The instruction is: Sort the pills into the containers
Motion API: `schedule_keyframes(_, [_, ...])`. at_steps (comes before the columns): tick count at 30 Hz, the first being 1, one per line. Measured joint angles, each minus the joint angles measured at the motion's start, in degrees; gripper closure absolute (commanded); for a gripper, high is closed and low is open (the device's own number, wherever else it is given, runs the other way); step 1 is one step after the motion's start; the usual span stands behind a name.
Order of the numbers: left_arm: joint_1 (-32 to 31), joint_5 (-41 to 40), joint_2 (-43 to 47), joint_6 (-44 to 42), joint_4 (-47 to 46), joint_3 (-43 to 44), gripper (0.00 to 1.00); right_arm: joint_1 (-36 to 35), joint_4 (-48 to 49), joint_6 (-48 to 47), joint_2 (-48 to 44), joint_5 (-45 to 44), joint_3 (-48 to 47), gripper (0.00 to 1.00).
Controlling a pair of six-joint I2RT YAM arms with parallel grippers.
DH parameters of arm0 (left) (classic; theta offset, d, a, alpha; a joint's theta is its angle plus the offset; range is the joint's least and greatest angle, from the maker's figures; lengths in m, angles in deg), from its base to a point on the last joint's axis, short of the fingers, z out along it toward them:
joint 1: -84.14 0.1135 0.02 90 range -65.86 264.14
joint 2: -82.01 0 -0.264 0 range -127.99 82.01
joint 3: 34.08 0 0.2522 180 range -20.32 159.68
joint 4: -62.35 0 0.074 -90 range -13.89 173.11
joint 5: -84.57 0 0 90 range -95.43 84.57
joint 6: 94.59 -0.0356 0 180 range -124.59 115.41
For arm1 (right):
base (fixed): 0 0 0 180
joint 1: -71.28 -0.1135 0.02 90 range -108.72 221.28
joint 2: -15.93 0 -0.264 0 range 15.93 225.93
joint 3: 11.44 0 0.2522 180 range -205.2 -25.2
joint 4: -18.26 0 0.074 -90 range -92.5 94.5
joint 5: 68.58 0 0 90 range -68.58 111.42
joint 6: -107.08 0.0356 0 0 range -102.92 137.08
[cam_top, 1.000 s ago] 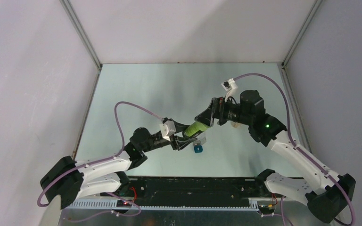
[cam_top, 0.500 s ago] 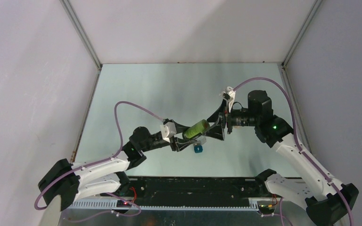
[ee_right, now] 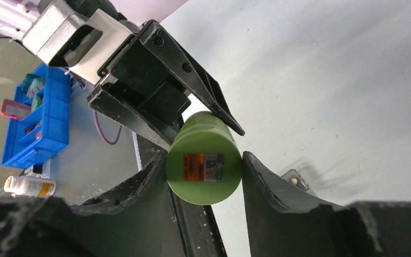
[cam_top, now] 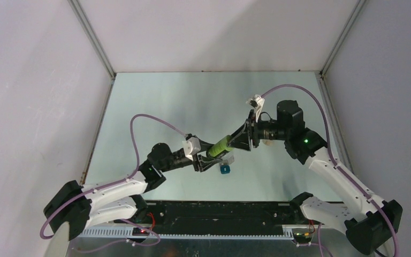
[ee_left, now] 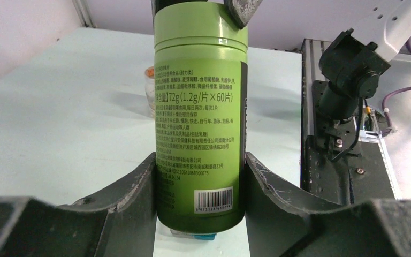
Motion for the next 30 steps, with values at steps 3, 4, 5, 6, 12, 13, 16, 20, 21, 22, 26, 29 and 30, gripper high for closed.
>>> schedule_keyframes(3, [0.15, -1.27, -0.17, 0.07, 1.38, 0.0, 1.0, -1.46, 1.09, 2.05, 1.03, -3.19, 0.0, 0.76])
schedule_keyframes(4, [0.17, -1.75, -0.17, 0.07, 1.88, 0.0, 1.0, -2.21, 1.55, 3.21, 1.33, -4.94, 0.0, 0.76])
schedule_keyframes(5, [0.22, -2.62, -0.17, 0.09, 2.62, 0.0, 1.0, -2.99, 1.88, 4.37, 1.57, -6.73, 0.0, 0.76])
schedule_keyframes(6, [0.24, -3.28, -0.17, 0.13, 3.15, 0.0, 1.0, -3.96, 2.1, 6.29, 1.77, -9.53, 0.0, 0.79])
schedule_keyframes(12, [0.13, -7.82, -0.13, -1.14, 6.25, -0.02, 1.0, -10.14, -0.09, 22.49, 3.72, -28.87, -2.19, 0.42])
schedule_keyframes(13, [0.09, -8.2, -0.09, -1.49, 6.25, -0.02, 1.0, -10.58, -0.22, 24.57, 3.74, -30.86, -2.34, 0.34])
schedule_keyframes(16, [-0.24, -9.01, 0.35, -2.8, 6.08, 0.0, 1.0, -10.47, -1.01, 27.04, 3.13, -34.69, -2.43, 0.17])
schedule_keyframes(20, [-0.59, -8.98, 0.98, -3.19, 5.03, -0.02, 1.0, -7.06, -1.2, 24.06, 1.11, -30.4, -2.43, 0.13])
schedule_keyframes(21, [-0.59, -8.98, 1.01, -3.17, 4.87, -0.02, 1.0, -5.9, -0.96, 22.29, 0.42, -27.56, -2.43, 0.13])
schedule_keyframes(22, [-0.63, -8.9, 1.03, -3.17, 4.61, -0.02, 1.0, -5.18, -0.74, 20.9, -0.07, -24.96, -2.43, 0.13])
schedule_keyframes(26, [-0.63, -7.02, 1.03, -3.13, 4.37, 0.0, 1.0, -4.15, -0.7, 12.55, -0.7, -12.02, -2.43, 0.13])
schedule_keyframes(29, [-0.63, -5.18, 1.03, -3.08, 4.92, 0.37, 1.0, -4.2, -2.16, 6.82, -0.24, -6.34, -2.43, 0.16])
schedule_keyframes(30, [-0.63, -4.46, 1.03, -3.1, 5.18, 0.72, 1.0, -4.2, -2.75, 5.33, -0.15, -5.49, -2.43, 0.17])
